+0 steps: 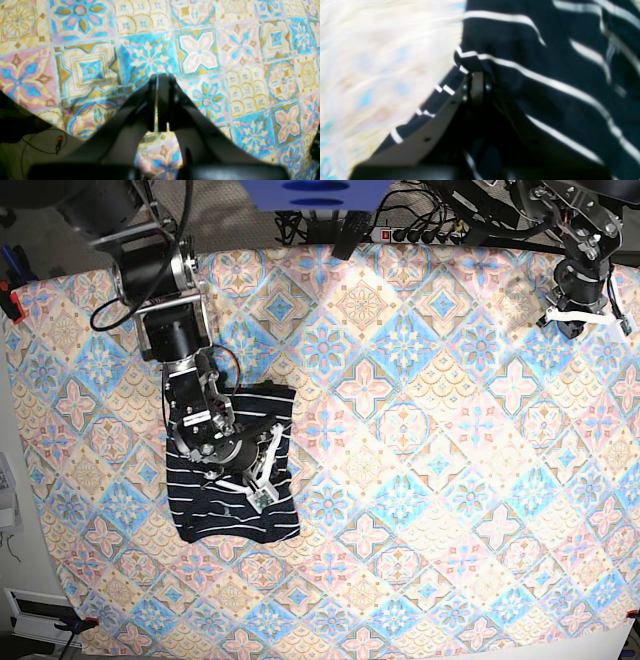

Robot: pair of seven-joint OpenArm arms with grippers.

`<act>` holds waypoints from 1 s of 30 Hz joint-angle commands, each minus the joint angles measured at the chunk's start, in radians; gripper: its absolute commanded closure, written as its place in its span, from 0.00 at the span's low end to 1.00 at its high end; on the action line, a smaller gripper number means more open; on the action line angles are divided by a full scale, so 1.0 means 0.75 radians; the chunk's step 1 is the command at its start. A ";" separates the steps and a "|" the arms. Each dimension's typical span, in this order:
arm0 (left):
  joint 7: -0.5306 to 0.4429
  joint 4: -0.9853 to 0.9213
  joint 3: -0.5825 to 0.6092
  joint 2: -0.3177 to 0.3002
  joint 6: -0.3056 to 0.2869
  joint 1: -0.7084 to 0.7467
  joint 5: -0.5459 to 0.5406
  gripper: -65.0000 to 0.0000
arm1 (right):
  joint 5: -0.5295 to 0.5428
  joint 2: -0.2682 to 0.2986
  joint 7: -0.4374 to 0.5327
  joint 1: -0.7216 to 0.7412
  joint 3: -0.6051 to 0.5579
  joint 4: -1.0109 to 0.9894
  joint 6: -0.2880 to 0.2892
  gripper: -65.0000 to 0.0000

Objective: Fold the T-shirt properly
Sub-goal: 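Drag the folded bundle with the right gripper and release the left gripper, then open the right gripper and lift it off the folded shirt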

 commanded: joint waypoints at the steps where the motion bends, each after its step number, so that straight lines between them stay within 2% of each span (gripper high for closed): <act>1: -0.023 0.019 -0.003 -0.012 -0.002 0.000 -0.018 1.00 | 0.013 0.002 0.036 0.043 0.013 -0.011 0.004 1.00; 5: -0.023 0.014 -0.003 -0.012 -0.002 0.002 -0.018 1.00 | 0.013 0.004 0.046 0.068 0.015 -0.007 0.004 1.00; 8: -0.023 -0.010 -0.003 -0.012 -0.002 0.002 -0.018 1.00 | 0.013 0.004 0.032 0.045 0.007 0.124 0.004 1.00; 13: -0.023 -0.020 -0.003 -0.012 -0.002 0.002 -0.018 1.00 | 0.013 -0.007 -0.144 -0.133 0.007 0.417 0.006 1.00; 16: -0.023 -0.020 0.009 -0.012 -0.002 0.000 -0.018 1.00 | 0.015 -0.007 -0.208 -0.249 0.007 0.562 0.006 1.00; 20: -0.023 -0.020 0.060 -0.012 -0.002 0.000 -0.018 1.00 | 0.015 -0.007 -0.204 -0.364 0.007 0.595 0.006 1.00; 25: -0.023 -0.020 0.093 -0.012 -0.002 0.002 -0.018 1.00 | 0.015 -0.005 -0.204 -0.393 0.007 0.566 0.006 1.00; 28: -0.021 -0.020 0.093 -0.012 -0.002 0.002 -0.018 1.00 | 0.015 0.012 -0.204 -0.393 0.015 0.525 0.006 1.00; 30: -0.021 -0.020 0.093 -0.012 -0.002 0.008 -0.018 1.00 | 0.015 0.049 -0.202 -0.395 0.015 0.511 0.006 1.00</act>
